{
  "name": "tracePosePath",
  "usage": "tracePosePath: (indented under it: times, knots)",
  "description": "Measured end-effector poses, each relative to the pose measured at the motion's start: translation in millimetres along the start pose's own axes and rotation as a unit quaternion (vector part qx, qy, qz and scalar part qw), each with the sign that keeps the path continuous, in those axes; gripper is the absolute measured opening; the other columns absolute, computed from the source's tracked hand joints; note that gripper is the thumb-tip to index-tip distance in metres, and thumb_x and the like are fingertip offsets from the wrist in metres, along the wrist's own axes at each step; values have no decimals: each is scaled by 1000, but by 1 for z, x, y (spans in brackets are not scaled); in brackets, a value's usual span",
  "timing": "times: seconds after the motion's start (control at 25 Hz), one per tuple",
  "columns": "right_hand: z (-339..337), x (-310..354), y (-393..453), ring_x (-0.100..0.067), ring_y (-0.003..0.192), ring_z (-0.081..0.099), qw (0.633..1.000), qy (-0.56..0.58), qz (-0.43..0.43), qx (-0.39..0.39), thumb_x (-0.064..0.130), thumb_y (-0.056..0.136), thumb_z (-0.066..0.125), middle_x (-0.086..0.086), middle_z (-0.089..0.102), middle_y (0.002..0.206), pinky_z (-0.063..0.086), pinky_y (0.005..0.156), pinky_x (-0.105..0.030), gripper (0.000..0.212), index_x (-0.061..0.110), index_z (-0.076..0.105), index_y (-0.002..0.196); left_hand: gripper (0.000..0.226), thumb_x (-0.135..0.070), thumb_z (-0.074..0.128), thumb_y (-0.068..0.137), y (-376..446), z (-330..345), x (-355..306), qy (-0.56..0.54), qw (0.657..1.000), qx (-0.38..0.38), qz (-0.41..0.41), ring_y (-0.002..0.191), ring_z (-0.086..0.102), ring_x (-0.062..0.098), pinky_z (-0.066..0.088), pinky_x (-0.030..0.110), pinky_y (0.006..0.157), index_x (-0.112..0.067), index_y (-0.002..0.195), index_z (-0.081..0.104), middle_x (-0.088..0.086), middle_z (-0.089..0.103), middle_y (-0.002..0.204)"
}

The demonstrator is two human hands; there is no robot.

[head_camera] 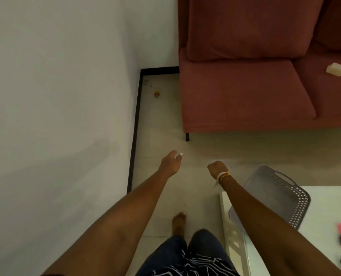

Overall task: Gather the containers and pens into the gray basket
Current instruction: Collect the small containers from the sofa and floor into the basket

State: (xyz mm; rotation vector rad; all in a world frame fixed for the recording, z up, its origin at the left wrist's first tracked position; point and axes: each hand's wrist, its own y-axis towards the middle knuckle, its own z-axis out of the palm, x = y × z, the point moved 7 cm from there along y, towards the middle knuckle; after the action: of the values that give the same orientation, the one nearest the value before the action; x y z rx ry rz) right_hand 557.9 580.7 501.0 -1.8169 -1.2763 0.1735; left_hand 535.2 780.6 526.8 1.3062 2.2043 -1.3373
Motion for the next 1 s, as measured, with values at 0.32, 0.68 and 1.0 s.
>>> tracePosePath:
  times: [0.32,0.68,1.0]
  knots:
    - [-69,66,105,-37,118,53,999,28,-26,20,19,100,37,-25,57,127,42,96,-34,39,-9,59,117,46,-37,37,101,112,-31,-83,21,999,24,13,129,46,31,36,32,104,-10,137,47,14,51,140]
    - [-213,84,224,-33,132,44,997,66,18,35,16,101,40,-19,49,141,35,106,-31,40,-5,50,132,51,-41,37,100,263,-6,-231,185,980,65,46,132,44,33,38,44,108,-12,142,41,16,47,144]
    - [-343,72,315,-36,123,51,991,119,59,-13,17,98,44,-21,55,132,41,99,-34,38,-6,55,127,55,-47,32,99,366,40,-375,270,949,116,115,135,41,34,36,47,109,-15,144,35,15,42,147]
